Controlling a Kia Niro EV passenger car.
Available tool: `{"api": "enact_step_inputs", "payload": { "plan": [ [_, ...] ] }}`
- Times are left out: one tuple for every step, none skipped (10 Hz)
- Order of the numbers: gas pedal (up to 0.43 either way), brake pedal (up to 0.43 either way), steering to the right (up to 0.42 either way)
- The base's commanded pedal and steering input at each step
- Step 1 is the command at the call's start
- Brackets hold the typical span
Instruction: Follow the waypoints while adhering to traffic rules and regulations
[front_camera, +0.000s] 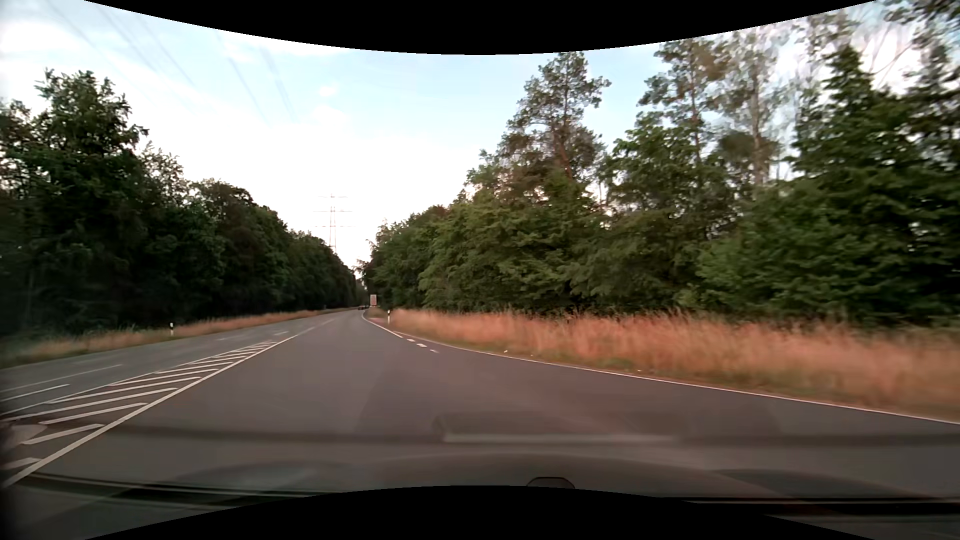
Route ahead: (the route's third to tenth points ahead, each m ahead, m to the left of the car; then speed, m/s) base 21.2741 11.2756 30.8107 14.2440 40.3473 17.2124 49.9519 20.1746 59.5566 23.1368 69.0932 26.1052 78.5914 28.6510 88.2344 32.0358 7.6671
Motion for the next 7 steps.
{"api": "enact_step_inputs", "payload": {
  "plan": [
    [0.15,0.0,-0.245],
    [0.157,0.0,-0.235],
    [0.169,0.0,-0.23],
    [0.177,0.0,-0.218],
    [0.197,0.0,-0.205],
    [0.209,0.0,-0.184],
    [0.228,0.0,-0.163]
  ]
}}
